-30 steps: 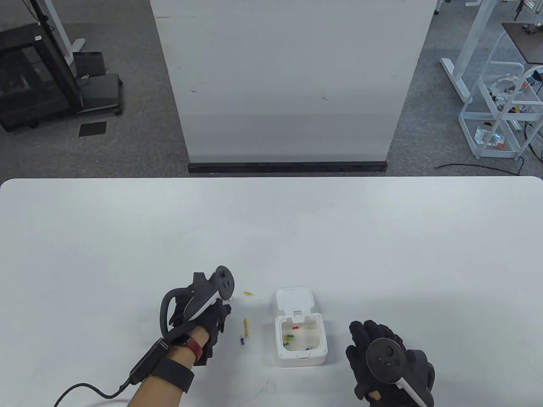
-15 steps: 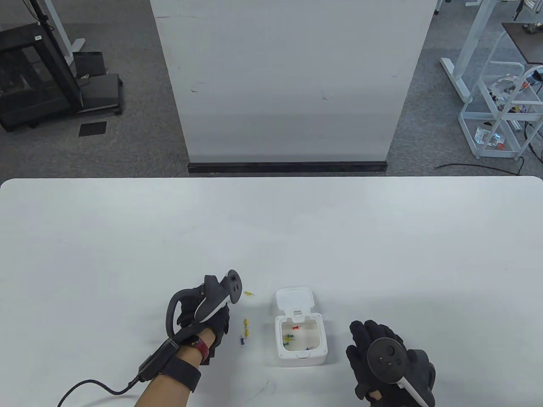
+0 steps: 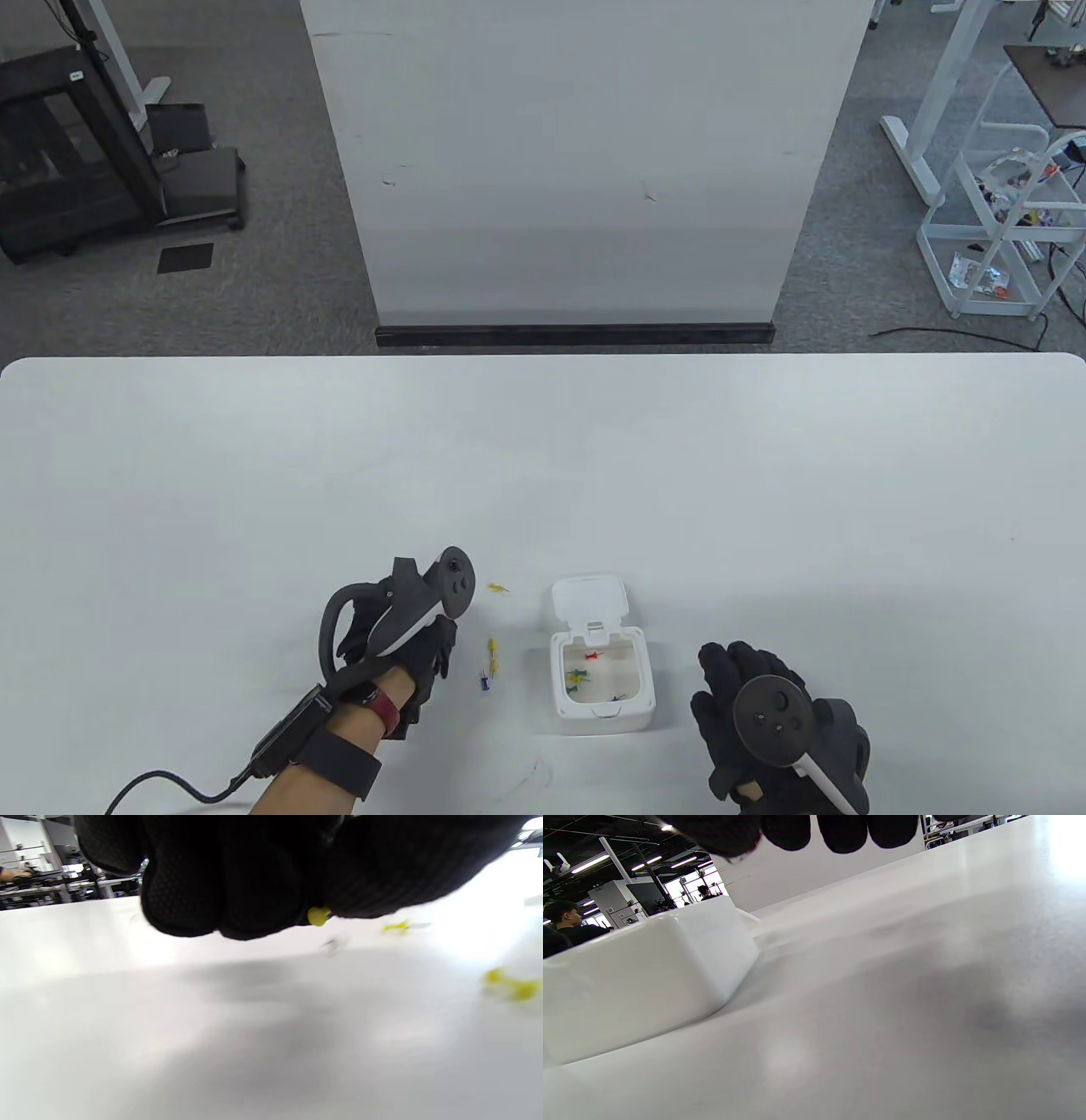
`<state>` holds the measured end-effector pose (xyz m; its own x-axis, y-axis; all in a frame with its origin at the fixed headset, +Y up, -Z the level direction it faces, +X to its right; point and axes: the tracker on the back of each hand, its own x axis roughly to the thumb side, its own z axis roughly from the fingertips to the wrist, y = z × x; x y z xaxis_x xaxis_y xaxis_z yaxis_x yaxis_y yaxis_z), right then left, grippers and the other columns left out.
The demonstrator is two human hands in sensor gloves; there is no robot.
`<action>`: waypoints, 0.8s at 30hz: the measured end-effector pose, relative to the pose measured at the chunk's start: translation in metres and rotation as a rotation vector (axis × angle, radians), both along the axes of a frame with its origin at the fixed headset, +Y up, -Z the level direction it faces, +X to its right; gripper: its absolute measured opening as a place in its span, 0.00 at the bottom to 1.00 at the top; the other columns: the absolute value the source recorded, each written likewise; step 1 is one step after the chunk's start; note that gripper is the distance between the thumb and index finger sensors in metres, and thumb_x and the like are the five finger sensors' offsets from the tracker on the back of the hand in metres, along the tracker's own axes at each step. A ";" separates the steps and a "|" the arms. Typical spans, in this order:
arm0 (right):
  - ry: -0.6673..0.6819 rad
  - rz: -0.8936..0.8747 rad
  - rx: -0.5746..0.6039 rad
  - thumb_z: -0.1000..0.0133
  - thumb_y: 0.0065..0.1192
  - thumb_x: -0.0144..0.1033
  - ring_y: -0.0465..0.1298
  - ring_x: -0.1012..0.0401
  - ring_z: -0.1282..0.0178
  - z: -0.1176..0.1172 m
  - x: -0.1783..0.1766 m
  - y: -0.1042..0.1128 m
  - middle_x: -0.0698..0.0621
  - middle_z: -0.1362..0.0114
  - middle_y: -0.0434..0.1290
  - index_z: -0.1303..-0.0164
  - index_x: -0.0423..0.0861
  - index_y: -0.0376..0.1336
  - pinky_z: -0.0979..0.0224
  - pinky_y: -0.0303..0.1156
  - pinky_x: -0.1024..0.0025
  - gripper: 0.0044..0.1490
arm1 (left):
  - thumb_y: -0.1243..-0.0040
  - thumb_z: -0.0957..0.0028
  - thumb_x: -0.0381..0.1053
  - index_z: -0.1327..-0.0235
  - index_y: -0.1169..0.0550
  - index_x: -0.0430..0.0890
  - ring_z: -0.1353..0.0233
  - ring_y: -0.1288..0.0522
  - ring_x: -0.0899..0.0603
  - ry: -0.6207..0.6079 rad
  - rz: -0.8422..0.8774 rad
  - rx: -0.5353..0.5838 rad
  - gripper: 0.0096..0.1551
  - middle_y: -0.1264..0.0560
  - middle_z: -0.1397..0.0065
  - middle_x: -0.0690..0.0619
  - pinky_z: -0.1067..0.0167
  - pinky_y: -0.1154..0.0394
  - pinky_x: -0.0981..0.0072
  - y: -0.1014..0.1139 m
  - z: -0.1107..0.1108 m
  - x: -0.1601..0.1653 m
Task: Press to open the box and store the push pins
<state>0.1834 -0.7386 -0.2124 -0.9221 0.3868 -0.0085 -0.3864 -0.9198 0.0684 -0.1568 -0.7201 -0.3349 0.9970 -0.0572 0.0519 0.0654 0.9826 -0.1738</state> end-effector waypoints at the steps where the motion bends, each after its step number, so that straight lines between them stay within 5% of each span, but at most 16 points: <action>1: 0.000 0.000 0.000 0.43 0.57 0.52 0.55 0.43 0.18 0.000 0.000 0.000 0.50 0.18 0.54 0.23 0.56 0.50 0.19 0.53 0.39 0.38 | 0.32 0.57 0.58 0.53 0.17 0.48 0.44 0.20 0.38 -0.016 0.012 0.006 0.23 0.16 0.51 0.50 0.30 0.34 0.38 0.003 0.002 0.004; 8: -0.003 0.004 -0.005 0.43 0.57 0.52 0.55 0.43 0.18 0.000 0.000 0.000 0.50 0.18 0.54 0.24 0.56 0.50 0.19 0.53 0.39 0.38 | 0.32 0.56 0.57 0.52 0.17 0.49 0.43 0.20 0.38 -0.289 -0.022 0.142 0.23 0.16 0.50 0.50 0.29 0.34 0.38 0.035 0.044 0.087; 13: -0.001 -0.003 0.012 0.43 0.57 0.52 0.55 0.43 0.18 0.001 0.000 0.001 0.50 0.18 0.54 0.24 0.56 0.51 0.19 0.53 0.39 0.38 | 0.32 0.56 0.57 0.52 0.17 0.49 0.43 0.20 0.38 -0.409 -0.061 0.155 0.23 0.16 0.50 0.50 0.29 0.34 0.38 0.033 0.060 0.129; 24: 0.006 -0.022 0.012 0.43 0.57 0.52 0.55 0.43 0.18 0.001 0.001 0.001 0.50 0.18 0.54 0.24 0.56 0.51 0.19 0.52 0.39 0.38 | 0.29 0.56 0.56 0.52 0.16 0.49 0.43 0.19 0.39 -0.499 -0.119 0.143 0.21 0.15 0.51 0.51 0.28 0.35 0.38 0.018 0.063 0.163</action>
<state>0.1848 -0.7375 -0.2112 -0.9134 0.4069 0.0020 -0.4061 -0.9119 0.0600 0.0058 -0.7021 -0.2718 0.8393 -0.2092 0.5018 0.2180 0.9750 0.0419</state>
